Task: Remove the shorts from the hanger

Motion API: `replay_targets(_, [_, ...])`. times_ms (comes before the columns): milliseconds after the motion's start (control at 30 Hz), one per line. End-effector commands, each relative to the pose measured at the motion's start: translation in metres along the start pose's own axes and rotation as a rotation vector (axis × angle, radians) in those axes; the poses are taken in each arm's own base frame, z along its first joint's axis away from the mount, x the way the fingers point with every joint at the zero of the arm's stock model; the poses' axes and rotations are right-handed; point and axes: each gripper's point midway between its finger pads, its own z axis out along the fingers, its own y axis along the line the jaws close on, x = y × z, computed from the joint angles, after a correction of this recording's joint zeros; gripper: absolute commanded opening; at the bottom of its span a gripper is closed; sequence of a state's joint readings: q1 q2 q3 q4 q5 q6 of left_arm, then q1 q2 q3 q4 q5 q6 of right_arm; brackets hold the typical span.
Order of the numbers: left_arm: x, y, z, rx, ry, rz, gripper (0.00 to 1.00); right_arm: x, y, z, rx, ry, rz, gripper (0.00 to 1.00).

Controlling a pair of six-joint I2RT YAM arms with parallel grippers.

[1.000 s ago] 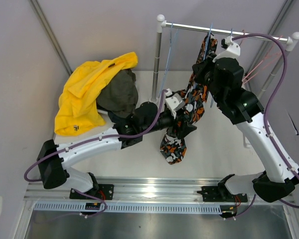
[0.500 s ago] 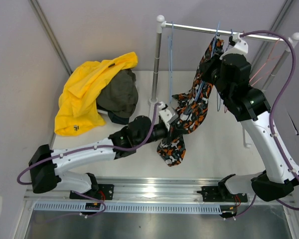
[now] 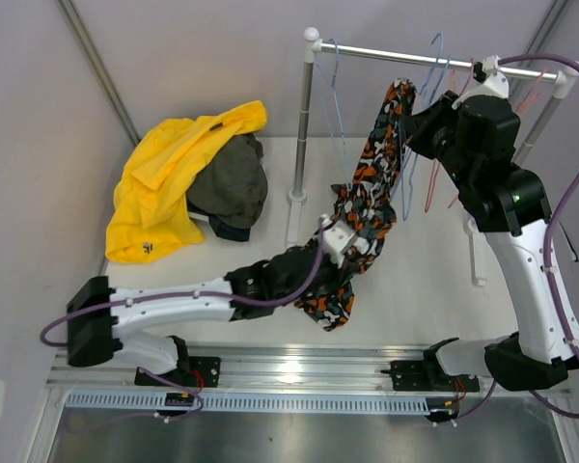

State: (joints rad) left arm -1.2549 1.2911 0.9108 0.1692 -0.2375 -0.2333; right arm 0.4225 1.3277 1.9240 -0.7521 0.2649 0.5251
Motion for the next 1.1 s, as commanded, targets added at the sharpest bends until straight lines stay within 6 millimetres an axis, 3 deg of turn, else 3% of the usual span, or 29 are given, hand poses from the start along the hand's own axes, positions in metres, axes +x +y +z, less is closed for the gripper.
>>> replay_targets(0, [-0.034, 0.048, 0.033, -0.272, 0.037, -0.003, 0.0, -0.028, 0.02, -0.041, -0.123, -0.073, 0.138, 0.0])
replay_targets(33, [-0.051, 0.057, 0.04, -0.319, 0.054, -0.013, 0.0, -0.018, 0.016, -0.05, -0.133, -0.046, 0.153, 0.0])
replay_targets(67, [-0.028, 0.074, 0.059, -0.373, 0.13, -0.018, 0.0, -0.01, 0.019, -0.056, -0.16, -0.016, 0.168, 0.0])
replay_targets(100, [-0.063, 0.088, 0.065, -0.409, 0.101, -0.049, 0.0, 0.0, 0.016, -0.059, -0.156, 0.015, 0.197, 0.0])
replay_targets(167, [-0.056, 0.11, 0.078, -0.457, 0.146, -0.063, 0.0, 0.001, 0.019, -0.076, -0.193, 0.035, 0.217, 0.0])
replay_targets(267, [-0.052, 0.116, 0.089, -0.479, 0.175, -0.055, 0.0, -0.005, 0.026, -0.091, -0.229, 0.056, 0.223, 0.0])
replay_targets(300, [-0.042, 0.117, 0.086, -0.48, 0.193, -0.058, 0.0, -0.006, 0.026, -0.093, -0.225, 0.064, 0.218, 0.0])
replay_targets(367, [-0.042, 0.113, 0.079, -0.464, 0.174, -0.093, 0.0, -0.015, 0.029, -0.094, -0.229, 0.042, 0.2, 0.0])
replay_targets(400, [-0.028, 0.109, 0.065, -0.453, 0.188, -0.097, 0.0, -0.019, 0.03, -0.092, -0.234, 0.029, 0.194, 0.0])
replay_targets(467, [-0.031, 0.089, 0.049, -0.412, 0.159, -0.117, 0.0, -0.024, 0.031, -0.078, -0.227, 0.014, 0.175, 0.0])
replay_targets(500, [-0.01, 0.085, 0.038, -0.409, 0.195, -0.105, 0.0, -0.025, 0.032, -0.07, -0.222, 0.013, 0.169, 0.0])
replay_targets(533, [-0.029, 0.077, 0.02, -0.401, 0.144, -0.115, 0.0, -0.027, 0.03, -0.062, -0.211, 0.008, 0.162, 0.0])
replay_targets(567, [-0.03, 0.06, 0.01, -0.372, 0.141, -0.104, 0.0, -0.031, 0.032, -0.056, -0.218, -0.004, 0.158, 0.0])
replay_targets(600, [-0.022, 0.057, -0.004, -0.379, 0.17, -0.09, 0.0, -0.027, 0.03, -0.038, -0.203, 0.008, 0.152, 0.0])
replay_targets(633, [-0.035, 0.048, -0.021, -0.376, 0.137, -0.101, 0.0, -0.029, 0.027, -0.029, -0.189, 0.002, 0.153, 0.0])
replay_targets(667, [-0.034, 0.049, -0.034, -0.387, 0.156, -0.094, 0.0, -0.034, 0.028, -0.021, -0.193, -0.017, 0.154, 0.0])
replay_targets(800, [-0.07, 0.058, -0.085, -0.407, 0.074, -0.138, 0.0, -0.024, 0.026, 0.03, -0.184, 0.019, 0.146, 0.0])
replay_targets(867, [-0.103, 0.063, -0.114, -0.411, -0.01, -0.15, 0.0, -0.023, 0.023, 0.046, -0.169, 0.021, 0.141, 0.0])
replay_targets(933, [-0.119, 0.072, -0.13, -0.441, -0.043, -0.116, 0.0, -0.018, 0.02, 0.064, -0.153, 0.031, 0.131, 0.0])
replay_targets(967, [-0.141, 0.079, -0.144, -0.476, -0.088, -0.11, 0.0, -0.017, 0.018, 0.07, -0.146, 0.032, 0.128, 0.0])
replay_targets(1033, [-0.156, 0.095, -0.155, -0.536, -0.106, -0.057, 0.0, -0.007, 0.012, 0.079, -0.125, 0.056, 0.121, 0.0])
replay_targets(1067, [-0.177, 0.099, -0.164, -0.546, -0.147, -0.065, 0.0, -0.004, 0.008, 0.08, -0.114, 0.065, 0.119, 0.0])
